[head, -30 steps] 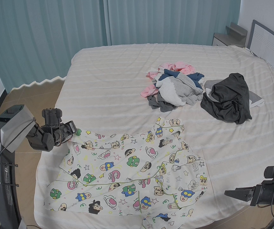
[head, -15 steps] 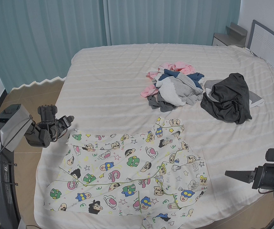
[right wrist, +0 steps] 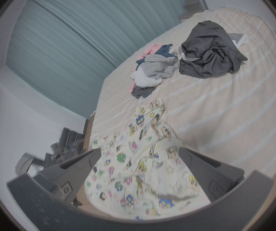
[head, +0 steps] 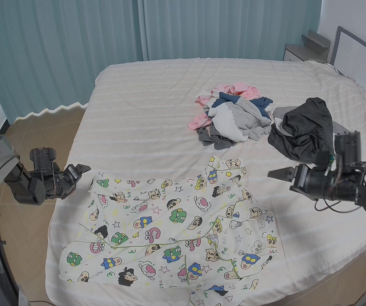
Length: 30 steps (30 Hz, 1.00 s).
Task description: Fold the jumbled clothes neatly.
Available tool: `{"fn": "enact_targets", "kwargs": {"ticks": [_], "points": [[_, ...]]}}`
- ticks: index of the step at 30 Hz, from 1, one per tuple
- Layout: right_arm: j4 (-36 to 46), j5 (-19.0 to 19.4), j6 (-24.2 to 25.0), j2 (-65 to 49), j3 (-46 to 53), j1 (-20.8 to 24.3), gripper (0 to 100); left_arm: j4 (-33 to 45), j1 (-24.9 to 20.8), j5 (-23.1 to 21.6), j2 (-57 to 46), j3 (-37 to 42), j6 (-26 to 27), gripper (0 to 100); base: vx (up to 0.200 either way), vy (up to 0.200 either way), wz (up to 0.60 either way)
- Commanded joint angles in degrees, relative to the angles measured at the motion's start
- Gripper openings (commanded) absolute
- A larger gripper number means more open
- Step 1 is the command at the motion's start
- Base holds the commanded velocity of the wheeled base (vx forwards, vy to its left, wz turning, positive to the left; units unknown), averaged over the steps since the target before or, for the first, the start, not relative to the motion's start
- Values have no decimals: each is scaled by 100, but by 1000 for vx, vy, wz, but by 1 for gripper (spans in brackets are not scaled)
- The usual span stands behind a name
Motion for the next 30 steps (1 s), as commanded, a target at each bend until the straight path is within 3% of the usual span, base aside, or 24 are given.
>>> {"fn": "enact_targets", "kwargs": {"ticks": [1, 7, 9, 16, 30], "points": [[197, -860, 712, 3320, -2727, -34, 100, -372, 417, -1102, -1615, 2073, -544, 100, 0, 0, 0], [566, -1167, 853, 4217, -4036, -131, 100, -1313, 417, -1454, -1457, 2714, -579, 100, 0, 0, 0], [672, -1203, 862, 4472, -4564, -131, 100, -1620, 417, -1814, -1360, 2873, -579, 100, 0, 0, 0], [680, -1528, 897, 4990, -5249, -16, 100, -1673, 452, -2139, -1158, 3004, -587, 100, 0, 0, 0], [865, -1536, 1152, 5166, -6111, 177, 100, -1673, 470, -2166, -1052, 3040, -579, 100, 0, 0, 0]]}}
